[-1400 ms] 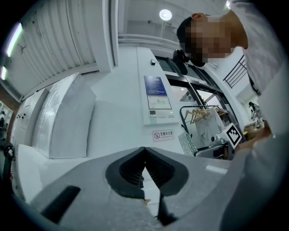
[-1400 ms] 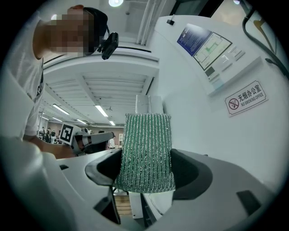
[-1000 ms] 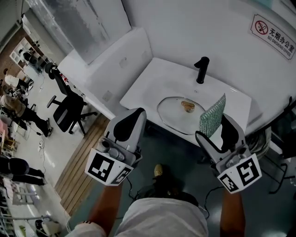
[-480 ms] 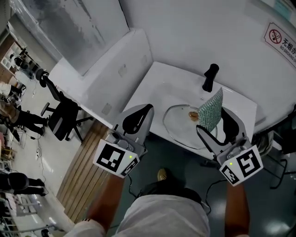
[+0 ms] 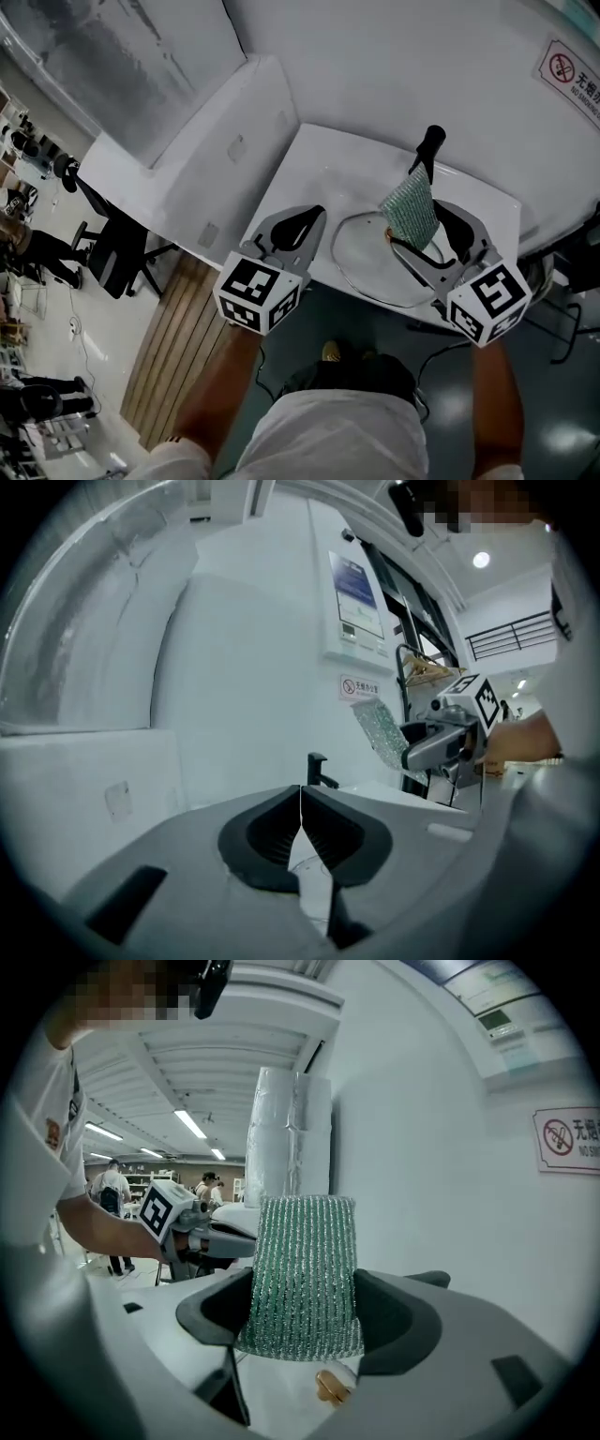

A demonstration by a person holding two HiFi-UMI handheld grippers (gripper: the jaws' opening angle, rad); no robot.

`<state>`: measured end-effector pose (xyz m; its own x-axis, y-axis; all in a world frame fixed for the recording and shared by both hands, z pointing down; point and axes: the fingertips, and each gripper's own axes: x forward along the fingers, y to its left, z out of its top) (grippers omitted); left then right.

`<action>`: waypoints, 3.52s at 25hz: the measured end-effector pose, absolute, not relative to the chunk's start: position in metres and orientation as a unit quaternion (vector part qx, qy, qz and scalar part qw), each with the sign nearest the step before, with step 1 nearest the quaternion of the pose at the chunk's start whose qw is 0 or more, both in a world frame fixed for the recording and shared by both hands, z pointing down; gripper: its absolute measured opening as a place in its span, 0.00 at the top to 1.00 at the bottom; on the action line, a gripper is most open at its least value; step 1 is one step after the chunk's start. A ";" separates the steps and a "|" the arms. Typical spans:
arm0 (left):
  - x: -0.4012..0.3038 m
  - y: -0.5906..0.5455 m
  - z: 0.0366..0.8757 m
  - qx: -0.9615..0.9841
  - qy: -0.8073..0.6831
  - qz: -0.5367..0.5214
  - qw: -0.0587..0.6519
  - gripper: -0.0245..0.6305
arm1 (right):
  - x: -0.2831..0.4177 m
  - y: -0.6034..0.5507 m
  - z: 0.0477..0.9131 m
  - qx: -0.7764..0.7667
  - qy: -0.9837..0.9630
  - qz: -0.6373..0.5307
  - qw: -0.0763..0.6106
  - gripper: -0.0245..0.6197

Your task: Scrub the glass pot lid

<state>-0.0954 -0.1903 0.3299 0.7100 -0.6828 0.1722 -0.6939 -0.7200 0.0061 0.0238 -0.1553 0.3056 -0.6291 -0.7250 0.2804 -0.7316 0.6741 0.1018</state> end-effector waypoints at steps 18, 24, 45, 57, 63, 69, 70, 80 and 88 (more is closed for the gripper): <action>-0.077 -0.227 0.450 0.868 -0.338 0.271 0.244 0.77 | 0.008 -0.217 0.406 0.277 -0.855 0.141 0.416 0.44; -0.069 -0.222 0.484 0.841 -0.316 0.334 0.286 0.73 | 0.010 -0.220 0.450 0.231 -0.810 0.169 0.511 0.44; -0.064 -0.197 0.539 0.785 -0.280 0.420 0.359 0.65 | -0.005 -0.227 0.547 0.116 -0.702 0.248 0.658 0.44; -0.062 -0.195 0.542 0.787 -0.270 0.418 0.364 0.66 | 0.018 -0.236 0.549 0.179 -0.698 0.307 0.622 0.44; -0.062 -0.195 0.544 0.792 -0.263 0.418 0.359 0.66 | 0.041 -0.231 0.542 0.215 -0.705 0.347 0.580 0.44; -0.062 -0.194 0.542 0.796 -0.260 0.410 0.361 0.66 | 0.076 -0.222 0.539 0.258 -0.704 0.403 0.524 0.44; -0.062 -0.194 0.543 0.796 -0.259 0.409 0.363 0.66 | 0.083 -0.220 0.540 0.264 -0.703 0.415 0.514 0.44; -0.061 -0.193 0.543 0.797 -0.252 0.408 0.366 0.66 | 0.127 -0.210 0.552 0.308 -0.687 0.551 0.359 0.44; -0.061 -0.193 0.544 0.798 -0.250 0.407 0.367 0.66 | 0.141 -0.200 0.547 0.312 -0.701 0.571 0.293 0.44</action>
<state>-0.0612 -0.1933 0.5436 0.5435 -0.1002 0.8334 -0.6976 -0.6062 0.3820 0.1405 -0.2002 0.5467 -0.6341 -0.1025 0.7664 -0.7713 0.1540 -0.6175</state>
